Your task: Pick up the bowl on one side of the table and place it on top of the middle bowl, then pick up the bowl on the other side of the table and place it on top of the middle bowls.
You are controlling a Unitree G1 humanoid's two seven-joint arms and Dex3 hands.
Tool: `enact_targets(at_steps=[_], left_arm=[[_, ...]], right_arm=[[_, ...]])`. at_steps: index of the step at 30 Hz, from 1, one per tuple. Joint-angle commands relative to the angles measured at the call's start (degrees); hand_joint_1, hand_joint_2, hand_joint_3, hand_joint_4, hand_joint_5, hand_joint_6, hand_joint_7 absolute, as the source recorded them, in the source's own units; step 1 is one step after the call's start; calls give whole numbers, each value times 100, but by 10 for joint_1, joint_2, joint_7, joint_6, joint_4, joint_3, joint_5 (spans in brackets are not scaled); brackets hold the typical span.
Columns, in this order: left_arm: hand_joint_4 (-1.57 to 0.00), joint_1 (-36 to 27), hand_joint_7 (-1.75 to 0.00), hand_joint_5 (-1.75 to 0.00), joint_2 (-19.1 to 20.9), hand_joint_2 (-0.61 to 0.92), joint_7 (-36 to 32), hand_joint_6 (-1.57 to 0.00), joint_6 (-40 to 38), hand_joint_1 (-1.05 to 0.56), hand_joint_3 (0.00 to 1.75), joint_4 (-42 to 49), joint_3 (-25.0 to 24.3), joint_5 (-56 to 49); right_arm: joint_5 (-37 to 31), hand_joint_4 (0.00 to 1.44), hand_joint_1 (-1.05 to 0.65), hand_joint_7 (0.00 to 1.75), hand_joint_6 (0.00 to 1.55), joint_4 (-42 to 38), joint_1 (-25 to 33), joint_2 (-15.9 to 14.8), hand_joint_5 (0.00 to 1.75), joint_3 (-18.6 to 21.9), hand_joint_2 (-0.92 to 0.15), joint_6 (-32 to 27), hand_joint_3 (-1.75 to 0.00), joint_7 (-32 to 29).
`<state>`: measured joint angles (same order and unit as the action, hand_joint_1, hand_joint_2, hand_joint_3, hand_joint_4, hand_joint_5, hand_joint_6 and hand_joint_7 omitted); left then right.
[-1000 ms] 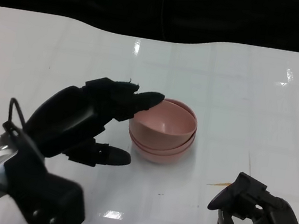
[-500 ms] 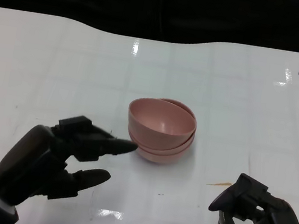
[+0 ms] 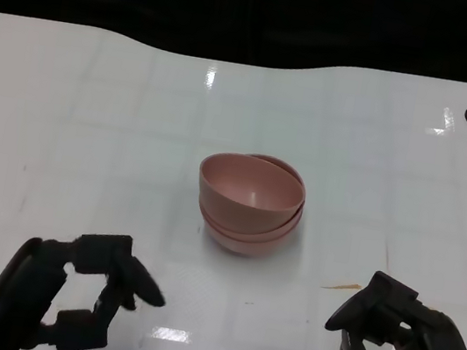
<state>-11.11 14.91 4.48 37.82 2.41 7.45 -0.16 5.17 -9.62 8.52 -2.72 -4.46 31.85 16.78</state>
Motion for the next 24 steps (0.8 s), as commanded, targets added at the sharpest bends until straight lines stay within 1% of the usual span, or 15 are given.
enact_targets(at_steps=[1,4,5,7,8,11,14,19,24], left_arm=[[-84,-38,-152,-173,-3,48,36,-81,-66,-2,133,-51,3,58],[-83,-47,-155,-174,-9,48,52,-80,-91,-3,133,-70,-4,68],[-83,-59,-155,-175,-10,48,63,-79,-122,-3,132,-85,-4,92],[-84,-77,-163,-175,-12,55,79,-74,-172,-9,123,-108,-6,128],[-84,-83,-164,-175,-14,56,81,-74,-198,-10,122,-118,-8,138],[-84,-89,-166,-175,-19,56,89,-73,-243,-13,119,-131,-15,152],[-84,-85,-166,-175,-26,56,104,-74,-268,-12,120,-125,-25,172],[-86,-77,-167,-175,-37,53,134,-73,-277,-11,126,-105,-42,193],[-87,-71,-163,-175,-48,53,147,-75,-281,-12,125,-95,-56,198]], right_arm=[[6,77,-20,145,73,15,5,-6,175,8,-55,-5,-113,-3],[6,77,-20,145,73,17,6,-6,175,8,-56,-6,-113,-3],[8,77,-20,145,73,16,6,-6,175,8,-56,-4,-113,-2],[12,77,-19,145,73,14,5,-6,175,9,-57,-1,-112,1],[11,77,-19,145,72,13,5,-7,175,9,-57,0,-112,1],[10,76,-19,145,72,11,5,-8,175,10,-58,0,-111,2],[10,76,-19,145,71,11,5,-9,175,10,-58,0,-109,2],[8,77,-20,145,71,5,4,-8,175,11,-59,6,-108,1],[3,77,-21,146,72,5,4,-7,175,10,-59,5,-107,-2]])
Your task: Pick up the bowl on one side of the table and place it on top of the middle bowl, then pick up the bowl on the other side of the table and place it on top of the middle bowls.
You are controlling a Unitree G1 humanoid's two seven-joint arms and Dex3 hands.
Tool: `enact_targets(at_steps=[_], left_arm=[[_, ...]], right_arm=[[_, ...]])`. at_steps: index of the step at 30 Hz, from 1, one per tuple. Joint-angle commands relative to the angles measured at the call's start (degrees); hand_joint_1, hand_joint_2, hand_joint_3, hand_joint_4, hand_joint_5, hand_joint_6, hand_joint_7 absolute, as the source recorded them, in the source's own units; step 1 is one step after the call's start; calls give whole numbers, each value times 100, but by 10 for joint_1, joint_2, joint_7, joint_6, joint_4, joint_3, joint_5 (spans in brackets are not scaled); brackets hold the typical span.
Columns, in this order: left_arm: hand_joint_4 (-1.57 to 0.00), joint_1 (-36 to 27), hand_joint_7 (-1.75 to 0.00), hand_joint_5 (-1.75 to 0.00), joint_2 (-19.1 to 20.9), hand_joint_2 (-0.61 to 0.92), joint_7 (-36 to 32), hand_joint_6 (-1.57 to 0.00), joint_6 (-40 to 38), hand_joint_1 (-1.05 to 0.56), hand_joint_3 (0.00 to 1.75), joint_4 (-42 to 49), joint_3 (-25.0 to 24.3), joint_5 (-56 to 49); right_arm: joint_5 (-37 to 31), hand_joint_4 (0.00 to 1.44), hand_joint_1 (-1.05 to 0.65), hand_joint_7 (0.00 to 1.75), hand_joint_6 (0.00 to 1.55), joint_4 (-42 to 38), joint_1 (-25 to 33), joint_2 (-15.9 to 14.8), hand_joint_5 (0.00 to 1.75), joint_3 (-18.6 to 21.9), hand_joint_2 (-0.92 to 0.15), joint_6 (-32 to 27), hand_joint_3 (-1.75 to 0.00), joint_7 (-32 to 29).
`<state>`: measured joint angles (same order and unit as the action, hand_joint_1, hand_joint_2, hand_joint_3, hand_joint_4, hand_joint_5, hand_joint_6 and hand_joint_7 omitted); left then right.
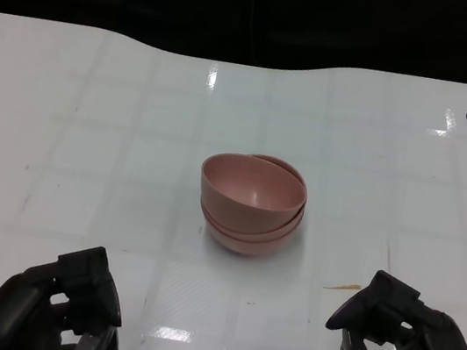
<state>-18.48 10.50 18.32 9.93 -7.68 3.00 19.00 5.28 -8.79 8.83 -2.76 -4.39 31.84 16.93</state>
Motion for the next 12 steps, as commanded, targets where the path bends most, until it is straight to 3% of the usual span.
enact_targets(at_steps=[1,12], left_arm=[[-87,4,-162,-175,-7,53,10,-76,-1,-12,124,7,-13,6],[-87,17,-157,-175,-39,59,32,-79,38,-12,115,39,-31,1]], right_arm=[[2,77,-21,146,72,-3,2,-7,175,9,-59,5,-108,-4],[15,77,-21,146,72,-9,3,-8,175,13,-58,9,-109,8]])
